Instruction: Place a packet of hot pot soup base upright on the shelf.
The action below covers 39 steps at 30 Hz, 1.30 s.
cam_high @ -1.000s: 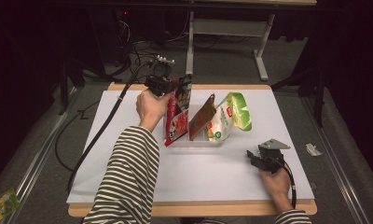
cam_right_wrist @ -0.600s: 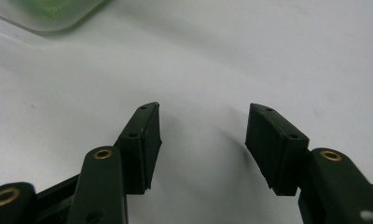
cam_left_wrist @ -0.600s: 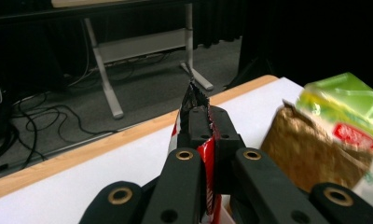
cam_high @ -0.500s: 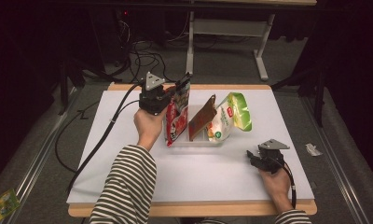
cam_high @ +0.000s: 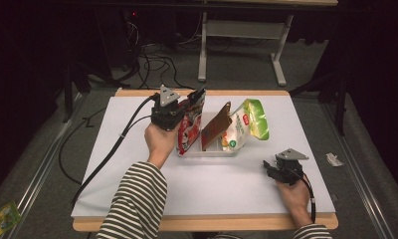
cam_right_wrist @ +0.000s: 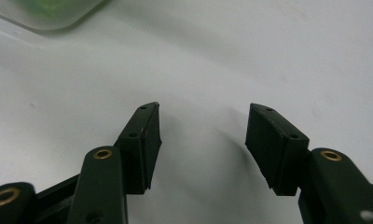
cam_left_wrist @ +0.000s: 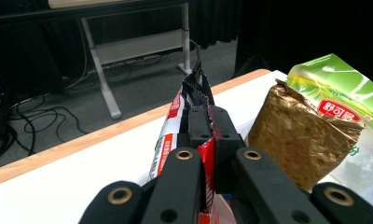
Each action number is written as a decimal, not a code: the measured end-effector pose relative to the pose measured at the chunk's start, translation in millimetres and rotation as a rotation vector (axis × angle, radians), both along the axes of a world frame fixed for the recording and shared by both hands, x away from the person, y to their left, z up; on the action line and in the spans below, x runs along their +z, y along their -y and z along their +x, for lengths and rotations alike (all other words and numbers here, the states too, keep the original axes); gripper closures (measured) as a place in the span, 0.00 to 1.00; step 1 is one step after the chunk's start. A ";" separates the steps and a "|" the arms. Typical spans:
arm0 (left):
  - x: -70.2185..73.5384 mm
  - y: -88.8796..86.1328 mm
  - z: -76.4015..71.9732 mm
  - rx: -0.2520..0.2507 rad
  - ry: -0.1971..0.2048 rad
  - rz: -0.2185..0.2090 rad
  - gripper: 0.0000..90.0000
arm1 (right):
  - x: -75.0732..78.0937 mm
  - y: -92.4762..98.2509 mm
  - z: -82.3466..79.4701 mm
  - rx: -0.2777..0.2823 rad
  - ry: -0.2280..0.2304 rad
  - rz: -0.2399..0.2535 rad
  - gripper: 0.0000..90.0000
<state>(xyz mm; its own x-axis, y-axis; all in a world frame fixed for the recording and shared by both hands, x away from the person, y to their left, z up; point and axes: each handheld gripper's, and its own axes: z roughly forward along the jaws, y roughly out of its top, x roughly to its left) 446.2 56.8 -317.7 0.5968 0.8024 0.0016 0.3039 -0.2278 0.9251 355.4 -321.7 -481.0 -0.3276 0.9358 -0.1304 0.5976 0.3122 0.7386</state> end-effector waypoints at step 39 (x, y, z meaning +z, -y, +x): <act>11.4 -51.3 -17.4 -0.038 -0.046 -0.031 0.51 | 0.0 1.9 1.3 -0.001 -0.013 0.021 0.50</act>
